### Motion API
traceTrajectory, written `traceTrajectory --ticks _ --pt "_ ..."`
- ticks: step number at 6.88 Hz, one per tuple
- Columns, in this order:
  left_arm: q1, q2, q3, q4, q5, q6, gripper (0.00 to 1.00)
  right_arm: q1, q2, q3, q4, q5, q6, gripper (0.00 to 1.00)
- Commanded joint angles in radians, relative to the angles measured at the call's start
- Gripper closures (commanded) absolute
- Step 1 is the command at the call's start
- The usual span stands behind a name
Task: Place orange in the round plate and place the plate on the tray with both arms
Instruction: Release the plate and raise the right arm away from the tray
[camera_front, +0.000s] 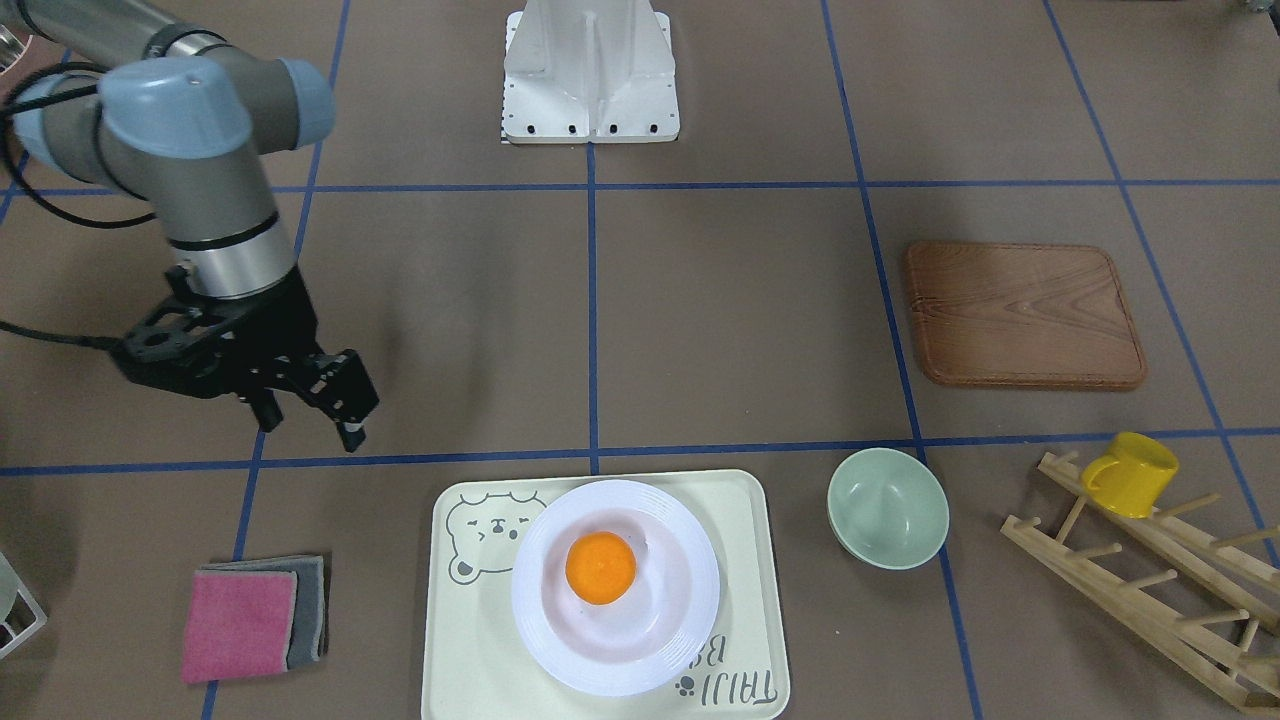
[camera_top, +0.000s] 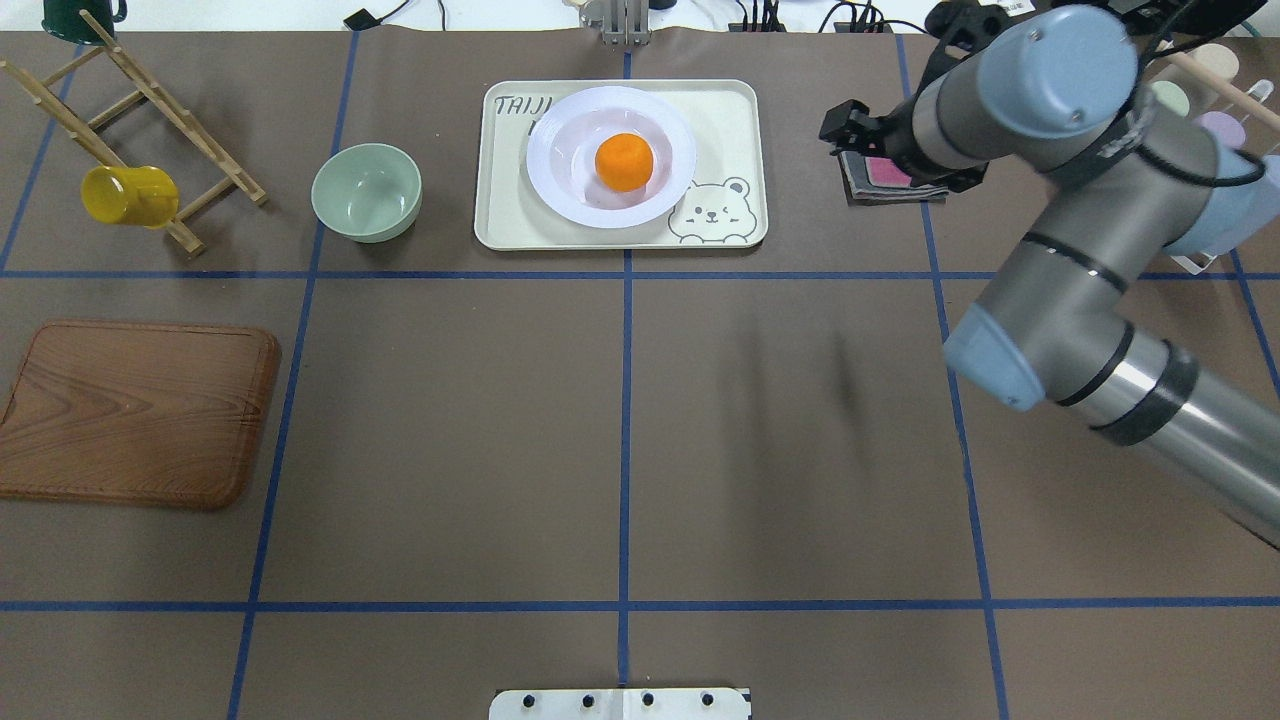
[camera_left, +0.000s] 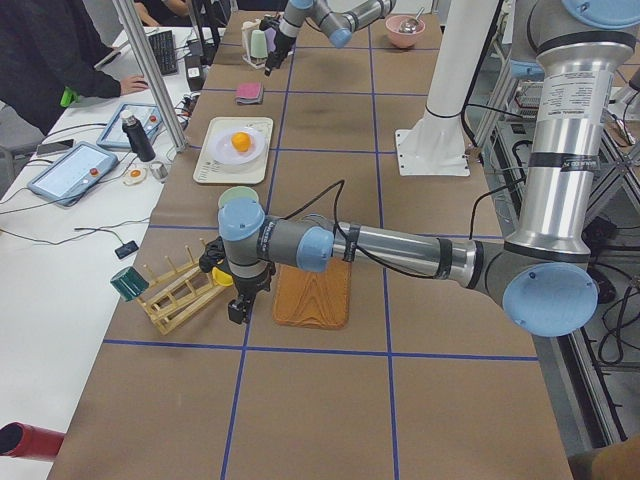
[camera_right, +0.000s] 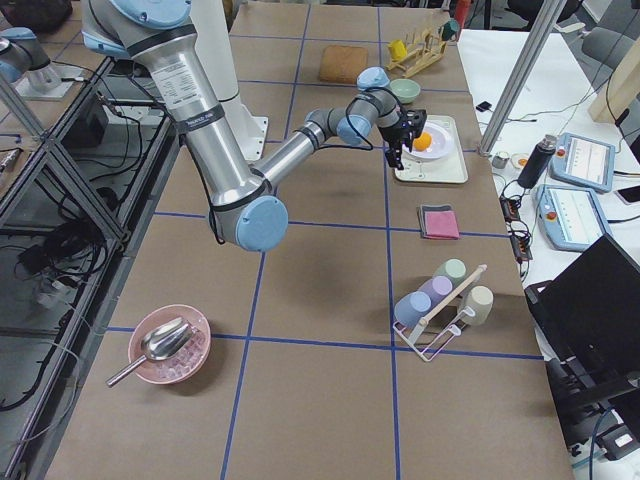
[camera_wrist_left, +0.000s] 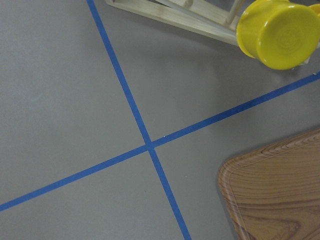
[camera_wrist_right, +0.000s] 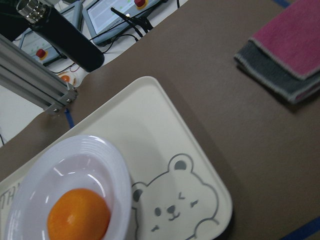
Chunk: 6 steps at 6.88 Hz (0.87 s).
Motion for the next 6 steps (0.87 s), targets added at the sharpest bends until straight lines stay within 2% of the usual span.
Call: traceTrajectory --ticks 1,3,5,6 --pt "-0.003 0.002 -0.005 0.001 -0.001 0.004 0.02 0.231 -0.138 0.036 -0.068 0.233 -0.427 0.0" --pt "-0.019 0.057 -0.012 0.024 -0.004 0.004 0.02 0.409 -0.317 0.027 -0.071 0.347 -0.839 0.0" --pt "-0.109 0.06 -0.015 0.151 -0.056 0.007 0.02 0.564 -0.448 0.027 -0.175 0.394 -1.188 0.0" --pt "-0.132 0.075 -0.025 0.153 -0.056 0.007 0.02 0.63 -0.492 0.032 -0.227 0.421 -1.311 0.0"
